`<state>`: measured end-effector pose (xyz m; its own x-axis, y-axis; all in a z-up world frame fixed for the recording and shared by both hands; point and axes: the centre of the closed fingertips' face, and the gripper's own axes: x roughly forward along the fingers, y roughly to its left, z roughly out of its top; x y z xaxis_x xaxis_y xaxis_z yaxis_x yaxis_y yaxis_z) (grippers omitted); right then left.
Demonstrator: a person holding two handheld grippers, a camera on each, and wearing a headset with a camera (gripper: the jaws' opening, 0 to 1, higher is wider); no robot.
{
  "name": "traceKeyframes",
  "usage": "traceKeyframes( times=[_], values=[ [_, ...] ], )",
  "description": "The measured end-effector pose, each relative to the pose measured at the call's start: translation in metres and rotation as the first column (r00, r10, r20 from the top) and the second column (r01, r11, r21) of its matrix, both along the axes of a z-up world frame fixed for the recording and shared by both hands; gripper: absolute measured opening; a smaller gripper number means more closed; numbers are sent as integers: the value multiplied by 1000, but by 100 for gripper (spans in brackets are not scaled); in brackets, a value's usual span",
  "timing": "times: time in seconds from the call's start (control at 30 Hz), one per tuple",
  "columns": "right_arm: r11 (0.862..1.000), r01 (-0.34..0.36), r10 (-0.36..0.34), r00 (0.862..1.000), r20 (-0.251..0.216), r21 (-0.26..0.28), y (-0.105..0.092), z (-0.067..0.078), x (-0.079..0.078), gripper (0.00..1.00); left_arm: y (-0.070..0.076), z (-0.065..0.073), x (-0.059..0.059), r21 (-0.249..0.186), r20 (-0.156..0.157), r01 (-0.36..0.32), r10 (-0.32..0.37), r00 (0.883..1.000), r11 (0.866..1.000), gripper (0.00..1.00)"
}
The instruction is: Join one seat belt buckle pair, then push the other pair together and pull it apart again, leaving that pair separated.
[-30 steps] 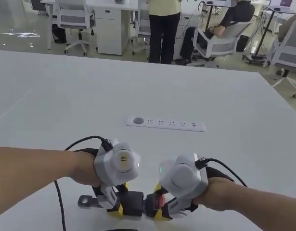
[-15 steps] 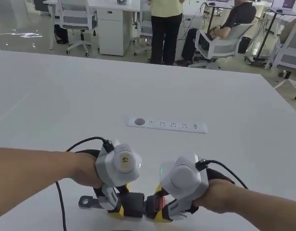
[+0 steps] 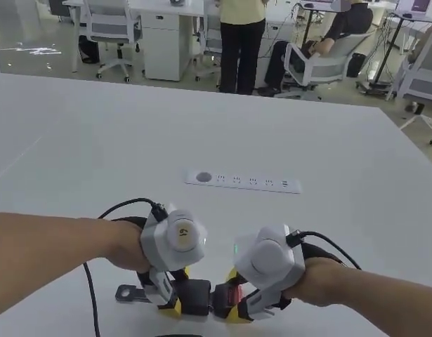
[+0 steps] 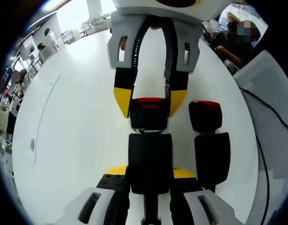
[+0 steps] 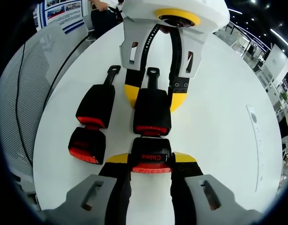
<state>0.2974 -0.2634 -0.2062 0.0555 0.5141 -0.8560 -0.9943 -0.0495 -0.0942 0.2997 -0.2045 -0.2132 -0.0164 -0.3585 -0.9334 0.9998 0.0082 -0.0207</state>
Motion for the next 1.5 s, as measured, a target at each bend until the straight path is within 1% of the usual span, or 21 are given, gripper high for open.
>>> traceKeyframes(
  times=[0.1, 0.17, 0.23, 0.3, 0.33, 0.37, 0.5, 0.57, 0.63, 0.67, 0.8, 0.9, 1.07, 1.13, 1.2, 1.27, 1.3, 1.37, 1.47, 1.5],
  values=[
    [1000, -4, 4, 1000, 1, -6, -2, -1, -1, 30, 0, 0, 0, 14, 4, 7, -7, 1000, 1000, 32],
    [1000, -7, 7, 1000, 1, -15, -5, -1, -2, 30, -1, 0, -1, 15, 3, 6, -6, 1000, 1000, 33],
    [999, -12, 12, 1000, 3, -31, -14, -3, -1, 30, 1, -1, 1, 15, 2, 9, -9, 1000, 1000, 33],
    [999, -12, 12, 1000, 2, -34, -21, -2, -1, 30, -1, 0, -3, 15, 1, 9, -9, 1000, 1000, 33],
    [1000, -8, 8, 1000, -3, -20, -20, -1, -2, 30, 1, 0, 0, 16, 1, 10, -10, 1000, 1000, 33],
    [1000, -7, 7, 1000, -2, -16, -19, -2, -1, 30, 1, -1, 0, 19, 1, 12, -12, 1000, 1000, 33],
    [1000, -10, 10, 1000, -1, -15, -18, -2, 0, 30, 2, -1, 2, 29, 3, 13, -14, 1000, 999, 33],
    [1000, -13, 13, 1000, 0, -16, -18, -2, 0, 30, 1, -2, 0, 31, 2, 13, -13, 1000, 999, 33],
    [1000, -11, 11, 1000, -1, -16, -18, -2, 0, 30, 0, -1, -1, 30, 3, 14, -15, 1000, 999, 33],
    [1000, -11, 10, 1000, -1, -16, -18, -1, 0, 30, 1, -2, 1, 28, 3, 15, -15, 1000, 999, 33],
    [1000, -11, 10, 1000, -3, -20, -19, -2, 1, 31, 0, -2, 0, 19, 3, 10, -10, 1000, 1000, 34],
    [1000, -10, 10, 1000, -3, -26, -21, -1, 0, 31, -2, -1, -4, 16, 3, 11, -11, 1000, 1000, 34],
    [999, -12, 12, 1000, -3, -43, -31, -3, 2, 31, 0, 0, -1, 17, 3, 10, -10, 1000, 1000, 34],
    [999, -8, 8, 1000, -5, -49, -34, -3, 2, 31, 0, 0, -2, 17, 2, 10, -10, 1000, 1000, 34],
    [998, -5, 5, 1000, -5, -55, -37, -4, 2, 31, -2, 1, -5, 17, 2, 9, -9, 1000, 1000, 34],
    [998, -6, 6, 1000, -2, -61, -40, -4, 4, 31, -1, 1, -3, 17, 2, 5, -5, 1000, 1000, 34],
    [998, -5, 5, 1000, -2, -64, -42, -4, 2, 31, -1, 2, -3, 17, 2, 5, -5, 1000, 1000, 34],
    [997, -4, 4, 1000, -2, -71, -45, -4, 4, 31, -1, 2, -2, 16, 1, 2, -2, 1000, 1000, 34],
    [997, -1, 1, 1000, -3, -78, -51, -4, 5, 31, 2, -2, 2, 17, 0, -2, 2, 1000, 1000, 34],
    [997, -1, 1, 1000, -3, -80, -52, -3, 2, 31, 1, -1, 1, 17, 1, -3, 3, 1000, 1000, 34]
  ],
)
